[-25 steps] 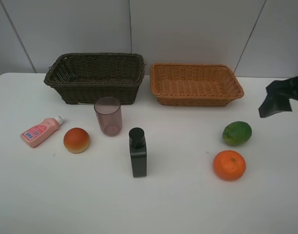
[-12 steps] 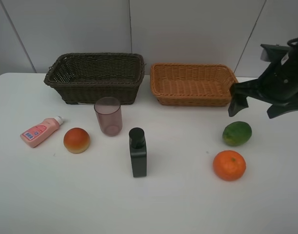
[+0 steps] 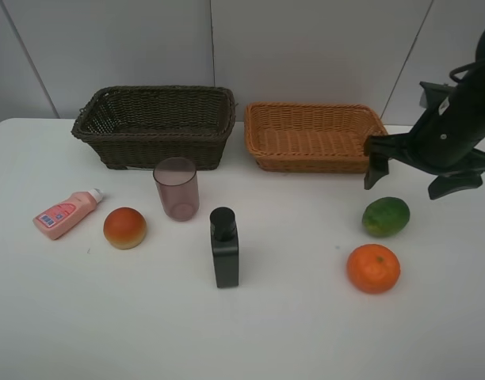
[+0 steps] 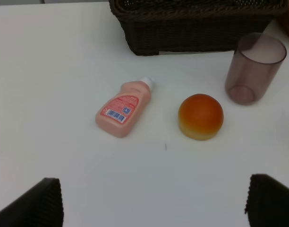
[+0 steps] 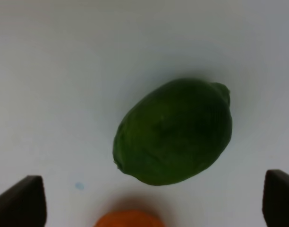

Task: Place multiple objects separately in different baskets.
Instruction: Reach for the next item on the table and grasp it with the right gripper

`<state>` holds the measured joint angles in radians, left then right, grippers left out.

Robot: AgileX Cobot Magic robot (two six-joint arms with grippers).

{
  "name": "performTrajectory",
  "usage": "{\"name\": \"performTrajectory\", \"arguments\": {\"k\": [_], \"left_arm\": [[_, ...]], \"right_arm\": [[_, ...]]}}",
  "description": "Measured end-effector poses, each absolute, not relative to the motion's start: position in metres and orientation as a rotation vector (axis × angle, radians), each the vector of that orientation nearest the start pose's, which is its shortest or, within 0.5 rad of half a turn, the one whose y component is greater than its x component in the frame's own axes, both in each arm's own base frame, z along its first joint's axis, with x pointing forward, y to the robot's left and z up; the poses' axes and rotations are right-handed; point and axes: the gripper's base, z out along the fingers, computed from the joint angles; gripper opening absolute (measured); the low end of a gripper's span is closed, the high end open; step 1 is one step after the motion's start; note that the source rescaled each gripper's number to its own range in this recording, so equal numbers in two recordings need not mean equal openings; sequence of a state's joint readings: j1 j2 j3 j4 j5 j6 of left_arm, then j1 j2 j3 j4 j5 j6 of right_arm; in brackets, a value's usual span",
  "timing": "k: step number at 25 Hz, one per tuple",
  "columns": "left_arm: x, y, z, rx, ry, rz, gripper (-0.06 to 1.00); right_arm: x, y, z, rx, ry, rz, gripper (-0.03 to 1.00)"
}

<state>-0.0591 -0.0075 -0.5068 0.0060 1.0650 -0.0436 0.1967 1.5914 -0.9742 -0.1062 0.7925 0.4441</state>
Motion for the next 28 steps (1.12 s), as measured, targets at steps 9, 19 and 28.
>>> {"name": "performTrajectory", "arguments": {"k": [9, 19, 28], "left_arm": [[-0.007, 0.001, 0.279, 0.015, 2.035, -0.057, 1.00], [-0.007, 0.001, 0.279, 0.015, 2.035, -0.057, 1.00], [-0.007, 0.001, 0.279, 0.015, 2.035, -0.057, 1.00]], "right_arm": [[0.296, 0.052, 0.202, 0.349, 2.840, 0.015, 0.98], [0.311, 0.054, 0.160, 0.432, 2.892, -0.024, 1.00], [0.315, 0.050, 0.155, 0.447, 2.863, -0.085, 1.00]]}}
